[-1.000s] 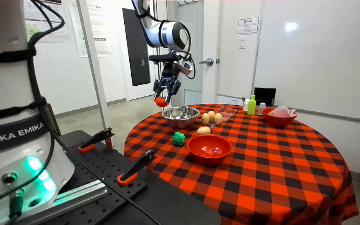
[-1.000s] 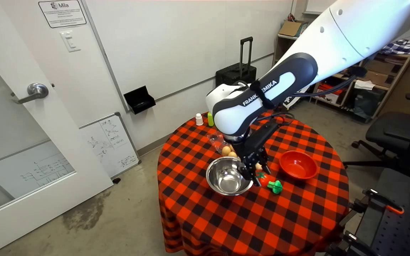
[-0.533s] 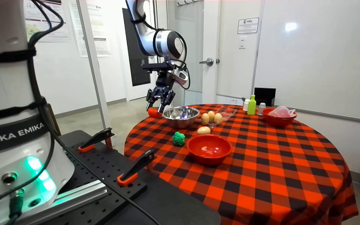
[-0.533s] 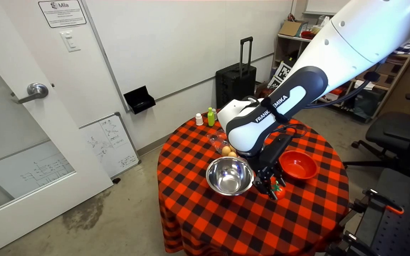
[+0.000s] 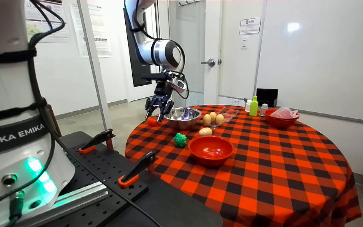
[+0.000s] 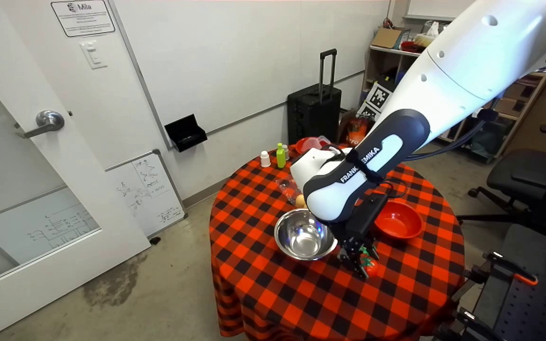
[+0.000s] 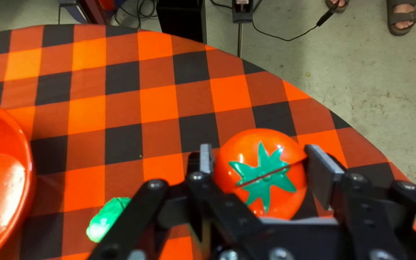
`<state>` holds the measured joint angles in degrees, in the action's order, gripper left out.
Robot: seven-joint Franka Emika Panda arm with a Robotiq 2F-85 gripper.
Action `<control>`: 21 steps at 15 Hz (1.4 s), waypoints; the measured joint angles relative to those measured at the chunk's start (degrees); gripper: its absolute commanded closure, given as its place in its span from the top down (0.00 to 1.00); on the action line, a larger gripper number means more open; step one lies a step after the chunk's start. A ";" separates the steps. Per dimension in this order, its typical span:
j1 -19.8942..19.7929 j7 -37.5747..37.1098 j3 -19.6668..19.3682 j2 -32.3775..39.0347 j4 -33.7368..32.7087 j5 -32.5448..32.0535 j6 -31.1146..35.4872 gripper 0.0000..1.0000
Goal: Remove the fake tomato from the silver bowl
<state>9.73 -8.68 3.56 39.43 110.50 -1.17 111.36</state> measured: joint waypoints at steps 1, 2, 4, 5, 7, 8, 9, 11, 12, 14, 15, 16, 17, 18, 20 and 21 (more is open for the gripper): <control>0.05 0.00 0.07 0.62 -0.09 0.00 0.97 0.38; 0.09 0.00 0.13 1.36 -0.28 0.00 1.92 0.38; 0.21 0.00 0.15 2.99 -0.94 -0.07 3.47 0.38; 0.27 0.00 0.15 3.92 -1.57 -0.21 3.90 0.38; 0.39 0.00 0.15 5.98 -3.37 -0.74 4.23 0.38; 0.47 0.00 0.14 7.02 -4.45 -1.17 4.24 0.38; 0.55 0.00 0.13 8.04 -5.54 -1.55 4.24 0.38; 0.78 0.00 0.07 9.88 -7.77 -2.06 4.24 0.38; 0.91 0.00 0.06 10.65 -8.75 -2.31 4.23 0.38; 1.21 0.00 0.01 11.96 -10.46 -2.75 4.15 0.90; 1.32 -0.01 -0.02 12.50 -11.13 -2.89 4.10 0.95; 1.40 -0.01 -0.06 12.98 -11.79 -2.98 4.00 0.99; 1.46 -0.01 -0.13 13.37 -12.32 -3.07 3.91 1.00; 1.49 -0.02 -0.22 13.62 -12.70 -3.17 3.83 1.00; 1.49 -0.05 -0.45 13.75 -13.19 -3.41 3.24 1.00; 1.49 -0.06 -0.60 13.72 -13.32 -3.48 2.81 1.00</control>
<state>11.22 -8.74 2.96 53.14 97.18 -4.66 114.17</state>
